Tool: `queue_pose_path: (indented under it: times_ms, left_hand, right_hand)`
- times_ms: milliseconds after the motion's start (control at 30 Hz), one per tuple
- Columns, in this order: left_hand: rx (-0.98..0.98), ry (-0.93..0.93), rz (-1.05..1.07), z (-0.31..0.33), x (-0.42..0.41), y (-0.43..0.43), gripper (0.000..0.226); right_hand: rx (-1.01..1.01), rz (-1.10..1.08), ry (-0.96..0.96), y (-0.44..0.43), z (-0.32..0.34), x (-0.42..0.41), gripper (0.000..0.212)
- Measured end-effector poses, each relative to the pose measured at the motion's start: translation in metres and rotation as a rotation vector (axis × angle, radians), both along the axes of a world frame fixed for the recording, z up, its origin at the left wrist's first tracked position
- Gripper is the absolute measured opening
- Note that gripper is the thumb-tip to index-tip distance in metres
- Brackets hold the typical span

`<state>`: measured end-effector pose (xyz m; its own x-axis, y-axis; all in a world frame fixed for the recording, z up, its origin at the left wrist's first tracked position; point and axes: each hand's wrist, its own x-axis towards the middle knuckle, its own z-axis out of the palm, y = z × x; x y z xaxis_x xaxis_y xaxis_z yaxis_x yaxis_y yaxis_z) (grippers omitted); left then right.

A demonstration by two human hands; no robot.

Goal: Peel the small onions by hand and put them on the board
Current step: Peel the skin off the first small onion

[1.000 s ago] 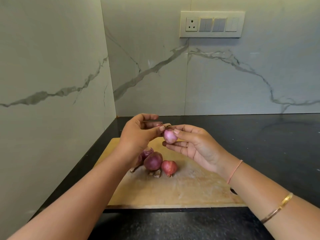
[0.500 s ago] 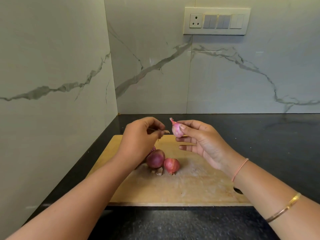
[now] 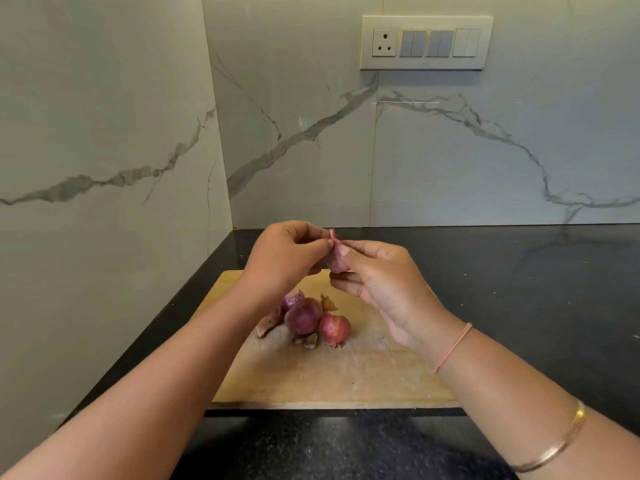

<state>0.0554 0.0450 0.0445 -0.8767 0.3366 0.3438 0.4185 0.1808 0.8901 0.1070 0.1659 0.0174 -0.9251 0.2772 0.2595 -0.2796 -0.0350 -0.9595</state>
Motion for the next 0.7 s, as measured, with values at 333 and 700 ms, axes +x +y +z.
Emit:
queue_pose_path:
  times_ms: [333, 700]
  left_hand:
    - [0.085, -0.191, -0.136, 0.018, -0.003, 0.001, 0.010]
    - [0.172, -0.076, -0.083, -0.005, 0.008, -0.008, 0.019]
  right_hand:
    - [0.341, -0.253, 0.187, -0.006, 0.000, 0.001, 0.021]
    - [0.631, -0.275, 0.180, -0.005, -0.008, -0.001, 0.059]
